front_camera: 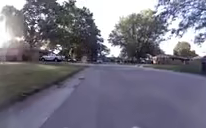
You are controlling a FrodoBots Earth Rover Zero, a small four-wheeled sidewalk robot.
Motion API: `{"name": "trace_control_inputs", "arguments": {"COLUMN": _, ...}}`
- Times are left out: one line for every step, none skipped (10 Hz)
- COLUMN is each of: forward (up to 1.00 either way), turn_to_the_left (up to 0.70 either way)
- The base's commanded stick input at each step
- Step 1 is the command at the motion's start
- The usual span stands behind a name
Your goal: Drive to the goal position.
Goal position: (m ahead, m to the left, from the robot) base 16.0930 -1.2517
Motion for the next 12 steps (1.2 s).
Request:
{"name": "trace_control_inputs", "arguments": {"forward": 1.0, "turn_to_the_left": 0.0}}
{"name": "trace_control_inputs", "arguments": {"forward": 1.0, "turn_to_the_left": 0.0}}
{"name": "trace_control_inputs", "arguments": {"forward": 1.0, "turn_to_the_left": 0.0}}
{"name": "trace_control_inputs", "arguments": {"forward": 1.0, "turn_to_the_left": 0.0}}
{"name": "trace_control_inputs", "arguments": {"forward": 1.0, "turn_to_the_left": 0.0}}
{"name": "trace_control_inputs", "arguments": {"forward": 1.0, "turn_to_the_left": 0.0}}
{"name": "trace_control_inputs", "arguments": {"forward": 1.0, "turn_to_the_left": 0.0}}
{"name": "trace_control_inputs", "arguments": {"forward": 1.0, "turn_to_the_left": 0.0}}
{"name": "trace_control_inputs", "arguments": {"forward": 1.0, "turn_to_the_left": 0.0}}
{"name": "trace_control_inputs", "arguments": {"forward": 1.0, "turn_to_the_left": 0.0}}
{"name": "trace_control_inputs", "arguments": {"forward": 1.0, "turn_to_the_left": 0.0}}
{"name": "trace_control_inputs", "arguments": {"forward": 1.0, "turn_to_the_left": 0.0}}
